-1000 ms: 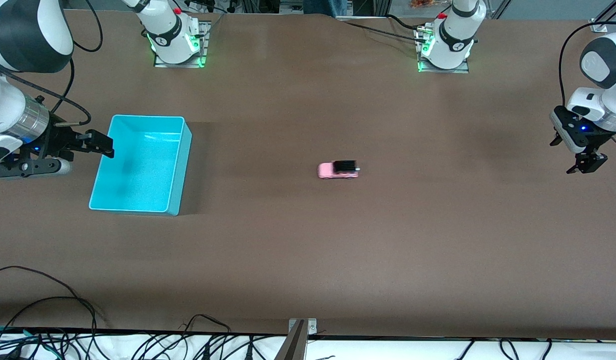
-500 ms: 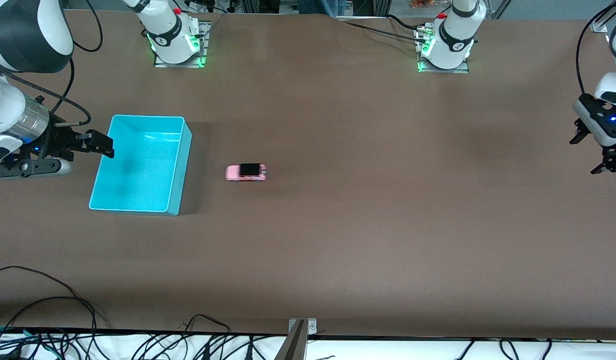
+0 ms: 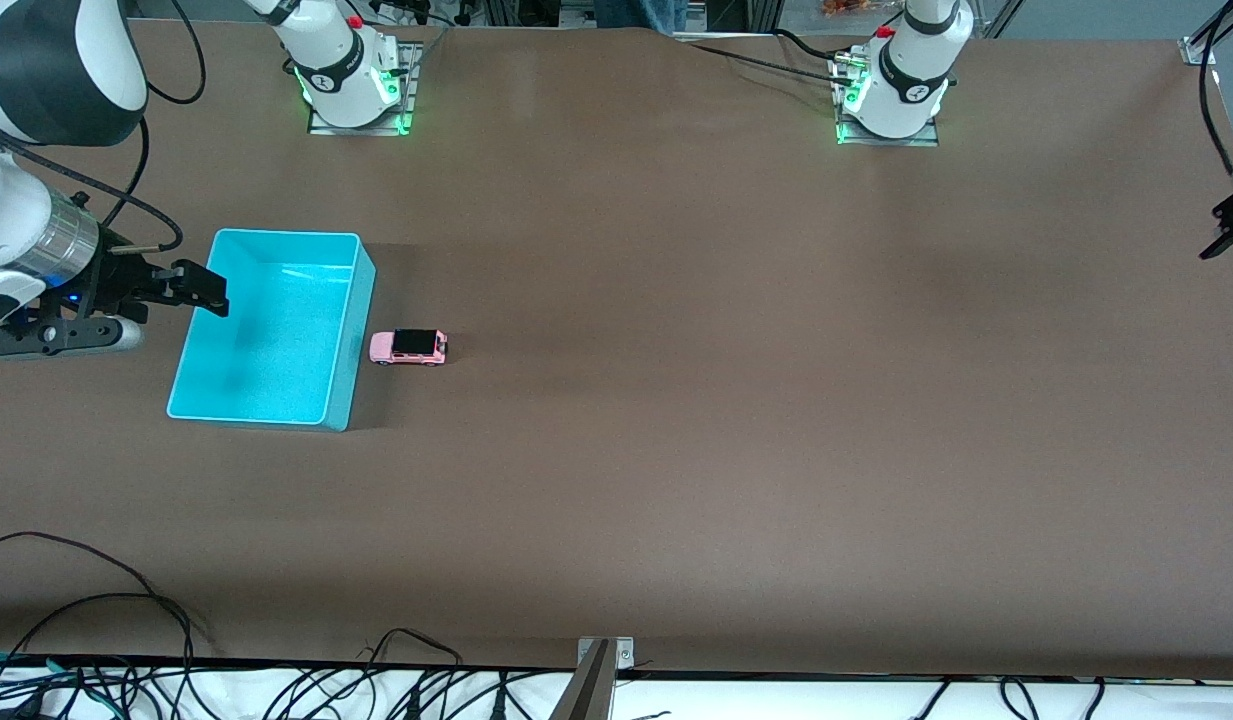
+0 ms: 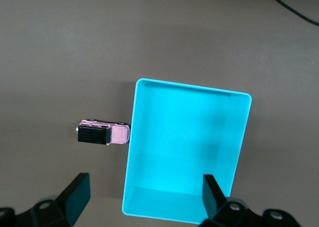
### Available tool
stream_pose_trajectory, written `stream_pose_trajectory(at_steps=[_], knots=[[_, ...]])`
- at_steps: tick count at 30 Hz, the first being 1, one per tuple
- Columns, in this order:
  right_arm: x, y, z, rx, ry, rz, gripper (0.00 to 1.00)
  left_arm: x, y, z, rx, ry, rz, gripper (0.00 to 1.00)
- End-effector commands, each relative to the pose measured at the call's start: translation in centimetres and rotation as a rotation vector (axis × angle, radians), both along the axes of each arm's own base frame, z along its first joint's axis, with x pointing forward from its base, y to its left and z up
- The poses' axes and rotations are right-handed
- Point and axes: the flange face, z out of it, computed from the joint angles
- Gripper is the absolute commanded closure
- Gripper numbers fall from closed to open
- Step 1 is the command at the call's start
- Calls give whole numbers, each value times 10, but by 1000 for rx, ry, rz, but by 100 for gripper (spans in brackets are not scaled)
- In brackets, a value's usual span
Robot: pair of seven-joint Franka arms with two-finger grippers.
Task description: Wind and store pink jeep toy
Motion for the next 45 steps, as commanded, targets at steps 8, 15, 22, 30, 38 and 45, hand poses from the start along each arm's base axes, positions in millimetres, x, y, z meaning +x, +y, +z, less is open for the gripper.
stream_pose_trajectory(at_steps=[8,15,22,30,38,45], knots=[[10,12,-13,10,12,35,0,2,-6,34,-63,45,190,0],[12,40,-34,25,54,260,0,-9,-24,73,-164,100,471,0],[18,67,-61,53,76,591,0,-5,-94,73,-171,170,786,0],[16,117,-91,76,84,877,0,-5,-160,86,-109,144,953,0],[15,136,-154,115,128,1093,0,-9,-181,91,-93,136,1045,0],[-4,141,-207,122,103,1231,0,-10,-187,89,-99,146,1157,0]])
